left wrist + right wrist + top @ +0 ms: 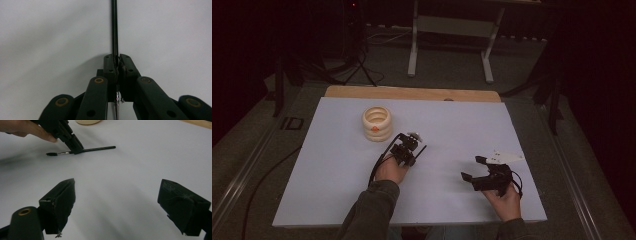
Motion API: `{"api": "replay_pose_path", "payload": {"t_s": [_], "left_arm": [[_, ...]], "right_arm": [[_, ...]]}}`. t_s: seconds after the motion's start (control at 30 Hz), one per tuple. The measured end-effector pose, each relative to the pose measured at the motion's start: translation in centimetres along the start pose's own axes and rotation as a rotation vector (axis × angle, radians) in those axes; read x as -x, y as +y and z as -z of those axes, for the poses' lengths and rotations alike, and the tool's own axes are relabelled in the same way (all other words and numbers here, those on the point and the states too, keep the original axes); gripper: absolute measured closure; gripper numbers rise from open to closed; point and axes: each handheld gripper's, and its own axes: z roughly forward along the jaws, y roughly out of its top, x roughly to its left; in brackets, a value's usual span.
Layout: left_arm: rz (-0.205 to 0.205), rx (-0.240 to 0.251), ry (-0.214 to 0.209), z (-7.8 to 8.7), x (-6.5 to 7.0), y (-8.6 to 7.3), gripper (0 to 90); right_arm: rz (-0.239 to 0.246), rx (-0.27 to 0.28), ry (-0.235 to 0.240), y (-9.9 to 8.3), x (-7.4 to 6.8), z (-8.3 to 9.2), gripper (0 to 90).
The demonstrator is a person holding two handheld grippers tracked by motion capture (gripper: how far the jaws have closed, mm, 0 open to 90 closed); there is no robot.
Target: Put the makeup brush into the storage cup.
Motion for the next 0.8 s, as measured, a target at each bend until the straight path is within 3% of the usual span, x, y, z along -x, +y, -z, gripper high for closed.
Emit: {"api": "replay_pose_path", "payload": {"t_s": [0.43, 0.8], "left_arm": [[-0.039, 0.019, -0.023, 0.4, -0.1, -0.1, 86.6], [-0.116, 0.055, -0.045, 2.3, -0.1, -1.0, 86.5]], "right_arm": [[0.0, -0.007, -0.002, -0.1, 0.0, -0.1, 14.6], [0.03, -0.002, 0.016, 0.6, -0.7, -0.2, 14.5]]}}
